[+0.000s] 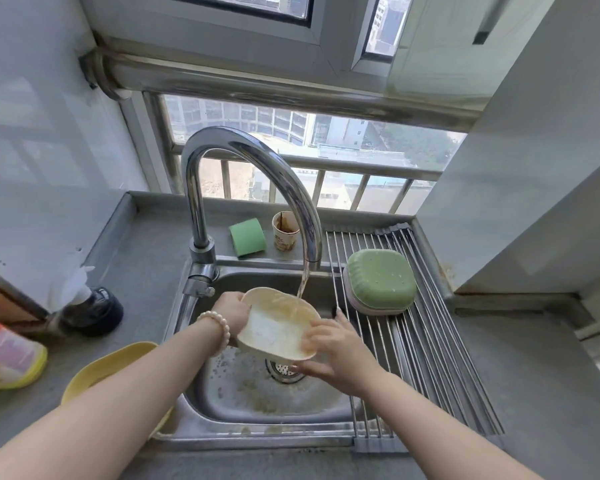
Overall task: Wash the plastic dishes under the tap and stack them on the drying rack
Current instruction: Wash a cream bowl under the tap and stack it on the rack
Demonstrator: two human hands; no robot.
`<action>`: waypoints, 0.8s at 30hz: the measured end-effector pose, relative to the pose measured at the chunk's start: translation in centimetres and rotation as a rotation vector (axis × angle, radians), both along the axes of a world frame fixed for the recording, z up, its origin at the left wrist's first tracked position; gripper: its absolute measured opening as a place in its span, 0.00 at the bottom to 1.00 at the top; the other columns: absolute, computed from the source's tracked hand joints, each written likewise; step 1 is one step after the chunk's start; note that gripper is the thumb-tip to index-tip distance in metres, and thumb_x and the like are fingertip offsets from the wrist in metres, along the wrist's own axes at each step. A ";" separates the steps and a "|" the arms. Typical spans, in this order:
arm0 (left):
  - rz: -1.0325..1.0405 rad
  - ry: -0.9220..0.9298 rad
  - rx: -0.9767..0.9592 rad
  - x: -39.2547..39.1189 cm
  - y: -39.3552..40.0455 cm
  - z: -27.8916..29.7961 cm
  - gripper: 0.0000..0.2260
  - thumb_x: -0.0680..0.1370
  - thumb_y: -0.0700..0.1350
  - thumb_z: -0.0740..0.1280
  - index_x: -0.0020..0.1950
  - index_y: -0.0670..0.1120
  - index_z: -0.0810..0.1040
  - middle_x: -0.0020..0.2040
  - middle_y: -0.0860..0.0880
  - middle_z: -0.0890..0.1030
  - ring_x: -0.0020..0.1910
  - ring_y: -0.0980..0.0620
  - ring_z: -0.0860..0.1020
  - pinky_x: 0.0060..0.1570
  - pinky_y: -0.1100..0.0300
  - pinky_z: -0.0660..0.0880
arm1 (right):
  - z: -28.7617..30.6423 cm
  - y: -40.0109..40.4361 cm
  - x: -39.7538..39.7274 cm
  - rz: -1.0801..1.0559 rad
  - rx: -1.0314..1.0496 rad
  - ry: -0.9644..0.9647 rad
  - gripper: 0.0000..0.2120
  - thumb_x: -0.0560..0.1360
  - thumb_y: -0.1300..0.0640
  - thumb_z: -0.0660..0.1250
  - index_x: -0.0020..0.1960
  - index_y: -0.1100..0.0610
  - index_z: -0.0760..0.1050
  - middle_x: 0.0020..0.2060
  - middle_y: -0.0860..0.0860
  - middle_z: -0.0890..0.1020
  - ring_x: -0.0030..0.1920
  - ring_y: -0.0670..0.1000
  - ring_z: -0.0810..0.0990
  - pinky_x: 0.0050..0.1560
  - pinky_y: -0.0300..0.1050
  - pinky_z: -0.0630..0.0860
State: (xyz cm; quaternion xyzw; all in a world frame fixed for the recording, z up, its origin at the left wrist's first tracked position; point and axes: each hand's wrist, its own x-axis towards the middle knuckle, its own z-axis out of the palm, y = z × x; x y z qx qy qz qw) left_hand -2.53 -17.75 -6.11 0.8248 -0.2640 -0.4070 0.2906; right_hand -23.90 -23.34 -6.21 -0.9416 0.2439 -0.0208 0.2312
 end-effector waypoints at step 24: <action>0.567 0.973 -0.555 -5.1 1.0 2.5 0.23 0.64 0.53 0.73 0.52 0.40 0.79 0.47 0.42 0.82 0.41 0.45 0.80 0.39 0.52 0.80 | 3.1 -2.1 9.0 -1.137 0.501 -0.619 0.21 0.82 0.52 0.48 0.64 0.62 0.72 0.61 0.58 0.76 0.62 0.57 0.72 0.64 0.49 0.66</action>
